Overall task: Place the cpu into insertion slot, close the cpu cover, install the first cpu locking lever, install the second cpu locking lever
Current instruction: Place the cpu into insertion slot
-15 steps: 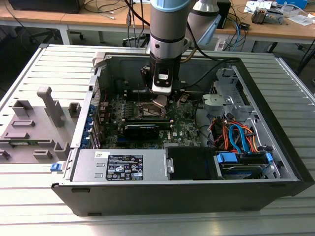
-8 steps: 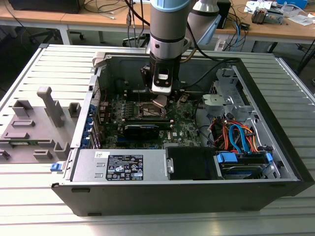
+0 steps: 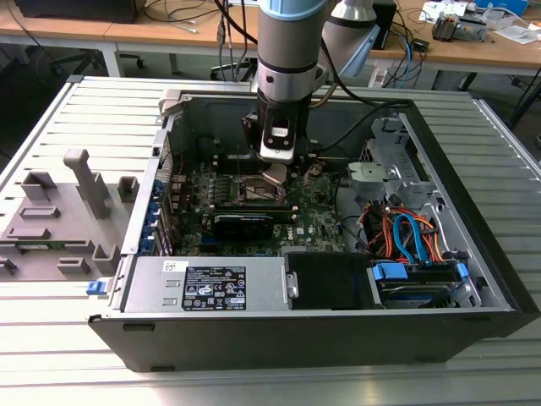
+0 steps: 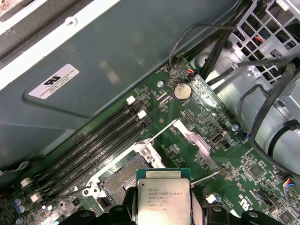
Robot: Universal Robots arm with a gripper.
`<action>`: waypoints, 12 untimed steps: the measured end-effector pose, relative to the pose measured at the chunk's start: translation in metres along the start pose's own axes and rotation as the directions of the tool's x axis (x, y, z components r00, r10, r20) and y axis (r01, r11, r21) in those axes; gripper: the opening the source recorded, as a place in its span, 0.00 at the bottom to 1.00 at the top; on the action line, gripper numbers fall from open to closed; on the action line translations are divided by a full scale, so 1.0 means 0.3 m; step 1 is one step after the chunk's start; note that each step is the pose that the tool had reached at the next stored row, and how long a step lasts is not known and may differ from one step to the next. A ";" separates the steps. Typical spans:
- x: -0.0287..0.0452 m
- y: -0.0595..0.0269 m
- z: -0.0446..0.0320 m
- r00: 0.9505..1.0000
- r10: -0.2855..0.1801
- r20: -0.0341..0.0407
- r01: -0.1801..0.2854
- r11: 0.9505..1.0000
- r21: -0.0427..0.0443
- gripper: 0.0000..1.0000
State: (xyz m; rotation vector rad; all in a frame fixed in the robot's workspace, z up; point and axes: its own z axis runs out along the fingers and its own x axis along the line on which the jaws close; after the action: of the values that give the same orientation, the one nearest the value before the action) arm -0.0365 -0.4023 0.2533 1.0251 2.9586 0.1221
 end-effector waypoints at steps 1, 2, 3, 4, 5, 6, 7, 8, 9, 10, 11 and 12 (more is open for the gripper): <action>0.000 0.000 0.000 1.000 0.001 0.000 -0.001 1.000 0.000 0.55; 0.000 0.000 0.000 1.000 0.002 0.000 -0.002 1.000 0.000 0.55; 0.000 0.000 0.000 1.000 0.003 0.000 -0.003 1.000 0.000 0.55; 0.000 0.000 0.000 1.000 0.003 0.000 -0.003 1.000 0.000 0.55; 0.000 0.000 0.000 1.000 0.004 0.000 -0.004 1.000 0.000 0.55; 0.000 0.000 0.000 1.000 0.005 0.000 -0.005 1.000 0.000 0.55; 0.000 0.000 0.000 1.000 0.005 0.000 -0.005 1.000 0.000 0.55; 0.000 0.000 0.000 1.000 0.012 0.001 -0.012 1.000 0.000 0.55; 0.000 0.000 0.000 1.000 0.016 0.001 -0.016 1.000 0.000 0.55; 0.000 0.000 0.000 1.000 0.017 0.001 -0.017 1.000 0.000 0.55; 0.000 0.000 0.000 1.000 0.017 0.001 -0.017 1.000 0.000 0.55; 0.000 0.000 0.000 1.000 0.018 0.001 -0.018 1.000 0.000 0.55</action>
State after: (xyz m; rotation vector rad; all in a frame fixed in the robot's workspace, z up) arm -0.0366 -0.4023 0.2533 1.0514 2.9486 0.1219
